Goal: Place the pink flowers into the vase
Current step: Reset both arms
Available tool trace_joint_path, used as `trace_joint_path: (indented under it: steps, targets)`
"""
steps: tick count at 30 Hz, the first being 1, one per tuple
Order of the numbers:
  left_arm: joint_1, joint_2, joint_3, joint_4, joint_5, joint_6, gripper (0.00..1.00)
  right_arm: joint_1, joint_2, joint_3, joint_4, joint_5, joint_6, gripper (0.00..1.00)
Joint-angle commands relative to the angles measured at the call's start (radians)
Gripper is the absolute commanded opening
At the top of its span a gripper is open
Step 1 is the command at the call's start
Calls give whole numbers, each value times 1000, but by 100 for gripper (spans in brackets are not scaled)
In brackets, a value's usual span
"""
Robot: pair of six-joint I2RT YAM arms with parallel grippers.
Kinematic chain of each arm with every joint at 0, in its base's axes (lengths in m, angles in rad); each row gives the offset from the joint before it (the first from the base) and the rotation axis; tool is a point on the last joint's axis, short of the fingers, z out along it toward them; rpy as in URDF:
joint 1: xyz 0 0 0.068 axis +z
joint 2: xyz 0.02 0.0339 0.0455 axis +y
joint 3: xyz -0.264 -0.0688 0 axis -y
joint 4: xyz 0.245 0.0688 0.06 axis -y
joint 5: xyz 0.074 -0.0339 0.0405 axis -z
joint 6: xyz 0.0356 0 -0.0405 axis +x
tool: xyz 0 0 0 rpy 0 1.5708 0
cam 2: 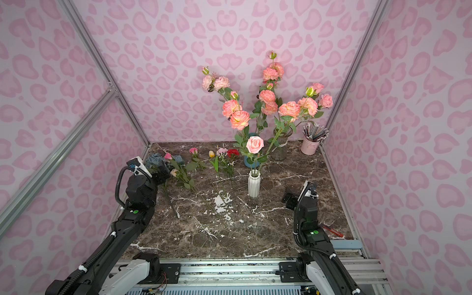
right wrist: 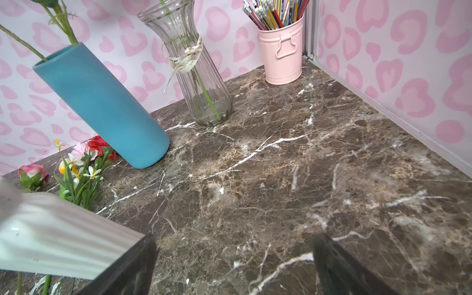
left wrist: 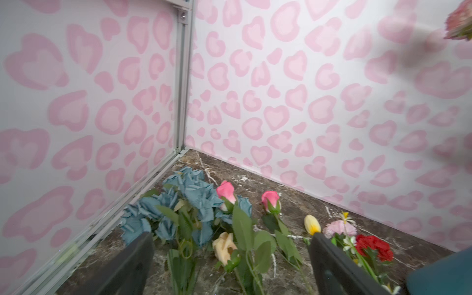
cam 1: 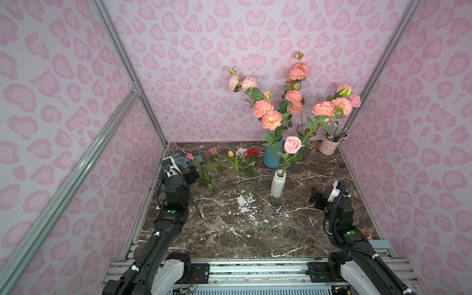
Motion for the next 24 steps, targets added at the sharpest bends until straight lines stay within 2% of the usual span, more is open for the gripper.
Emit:
trace_joint_path:
  steps: [1,5,10,21,24]
  targets:
    - [8,-12,-50,132,15,62,98,-8,-2,0,51,-35,-2,98]
    - [11,-17,-158,286,17,80,98,-26,-1,-1,55,-51,4,99]
    - [12,9,-339,642,7,111,98,-37,-9,-14,71,-57,4,99]
    - [15,207,-458,1058,52,228,98,-65,2,-31,104,-102,-5,99]
    - [14,306,-455,1151,20,230,98,-86,9,-31,109,-122,-4,99]
